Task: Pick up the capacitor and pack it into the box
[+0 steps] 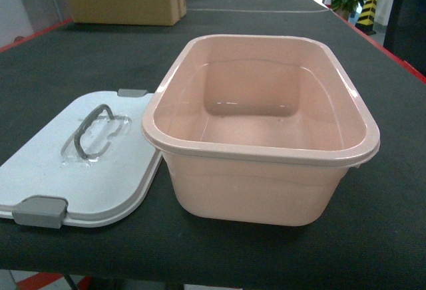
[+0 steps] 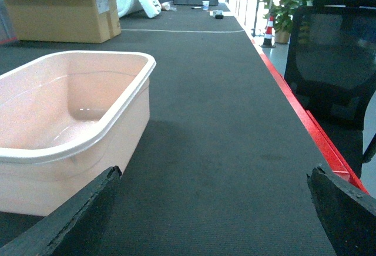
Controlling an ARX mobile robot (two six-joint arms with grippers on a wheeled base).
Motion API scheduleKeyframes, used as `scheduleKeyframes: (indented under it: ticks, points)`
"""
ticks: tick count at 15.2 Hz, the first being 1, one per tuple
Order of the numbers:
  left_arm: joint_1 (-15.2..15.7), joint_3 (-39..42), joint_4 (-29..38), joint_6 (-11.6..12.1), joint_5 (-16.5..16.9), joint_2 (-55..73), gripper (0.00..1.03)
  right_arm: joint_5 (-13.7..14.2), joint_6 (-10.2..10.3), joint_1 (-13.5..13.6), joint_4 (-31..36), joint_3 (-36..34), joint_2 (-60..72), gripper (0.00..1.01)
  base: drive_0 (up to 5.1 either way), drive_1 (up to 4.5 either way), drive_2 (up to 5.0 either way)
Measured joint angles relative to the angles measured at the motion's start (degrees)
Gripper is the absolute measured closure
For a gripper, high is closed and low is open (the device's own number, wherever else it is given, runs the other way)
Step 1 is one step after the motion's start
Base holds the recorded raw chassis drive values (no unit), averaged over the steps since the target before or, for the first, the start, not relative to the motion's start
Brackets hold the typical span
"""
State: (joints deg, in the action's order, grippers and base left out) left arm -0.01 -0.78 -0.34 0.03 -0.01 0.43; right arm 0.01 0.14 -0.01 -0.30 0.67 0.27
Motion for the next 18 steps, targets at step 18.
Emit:
scheduleKeyframes:
  ticks: [18]
  points:
    - [-30.64, -49.35, 37.11, -8.90, -12.57, 94.79, 0.60, 0.00, 0.00, 0.00, 0.00, 0.00, 0.00, 0.03, 0.0, 0.00, 0.0]
